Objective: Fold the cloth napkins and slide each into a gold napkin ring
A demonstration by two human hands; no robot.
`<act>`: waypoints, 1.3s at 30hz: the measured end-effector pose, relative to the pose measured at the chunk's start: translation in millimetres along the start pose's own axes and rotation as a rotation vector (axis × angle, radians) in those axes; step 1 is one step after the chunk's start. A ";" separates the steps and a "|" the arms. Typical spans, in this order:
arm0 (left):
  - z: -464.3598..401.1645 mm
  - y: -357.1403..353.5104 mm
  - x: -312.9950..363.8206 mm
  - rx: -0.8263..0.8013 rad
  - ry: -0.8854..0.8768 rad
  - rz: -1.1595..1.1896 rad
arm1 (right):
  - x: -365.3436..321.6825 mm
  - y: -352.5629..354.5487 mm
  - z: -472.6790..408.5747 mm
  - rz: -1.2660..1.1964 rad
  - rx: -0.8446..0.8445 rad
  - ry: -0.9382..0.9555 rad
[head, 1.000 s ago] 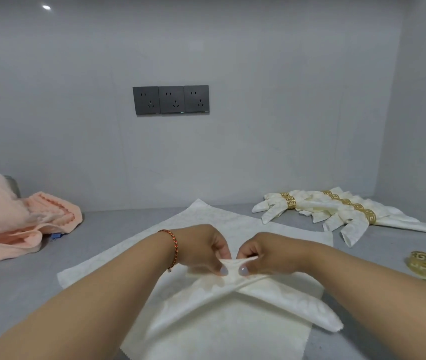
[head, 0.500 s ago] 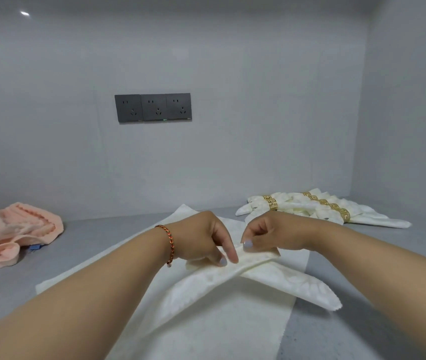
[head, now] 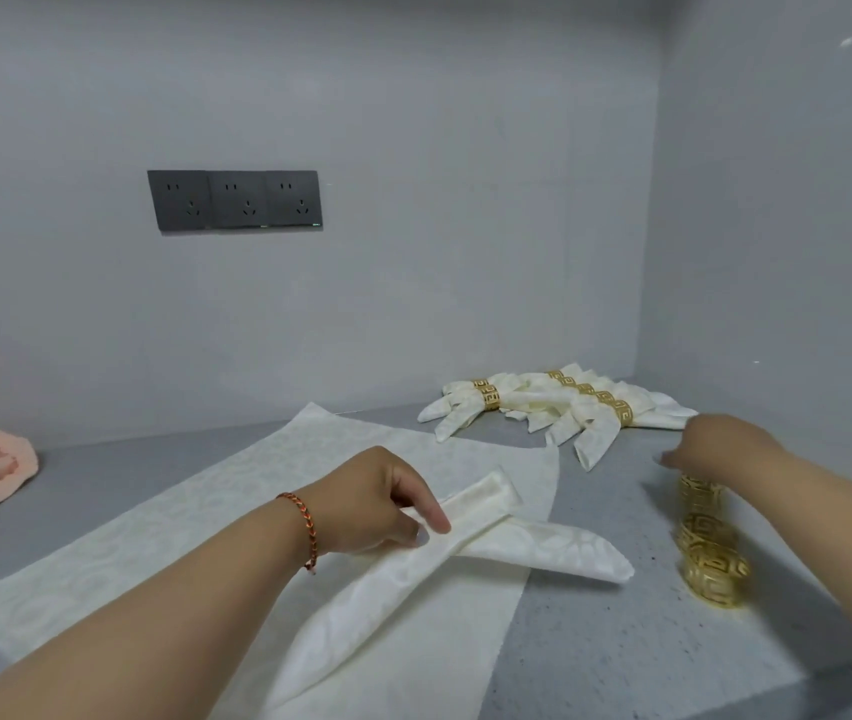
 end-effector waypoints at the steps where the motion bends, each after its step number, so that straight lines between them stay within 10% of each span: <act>1: 1.5 1.8 -3.1 0.007 0.005 0.012 | 5.2 -9.8 -4.8 0.002 -0.028 -0.028; 21: 64.6 48.1 -52.6 0.066 0.095 0.020 | -43.0 -33.0 -25.9 0.099 -0.028 0.099; 24: 74.6 63.0 -58.0 0.125 0.098 0.073 | -74.6 -9.9 -4.5 -0.195 0.033 0.244; 29: 93.2 79.8 -62.0 0.198 0.118 0.133 | -133.1 -8.2 66.7 -1.352 -0.302 0.554; 34: 106.4 83.8 -59.4 0.235 0.126 0.146 | -162.2 -25.2 121.1 -1.441 -0.557 0.726; 39: 112.1 82.7 -55.4 0.252 0.116 0.142 | -164.5 -33.6 128.2 -1.228 -0.429 0.747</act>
Point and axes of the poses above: each hand's wrist, its own z-axis away from the middle knuckle, its own y-axis out of the back of the hand, x = y × z, the point moved 10 cm from there along -z, towards the middle knuckle, and after that the axes turned 9 degrees about -x, right-handed, at the moved point
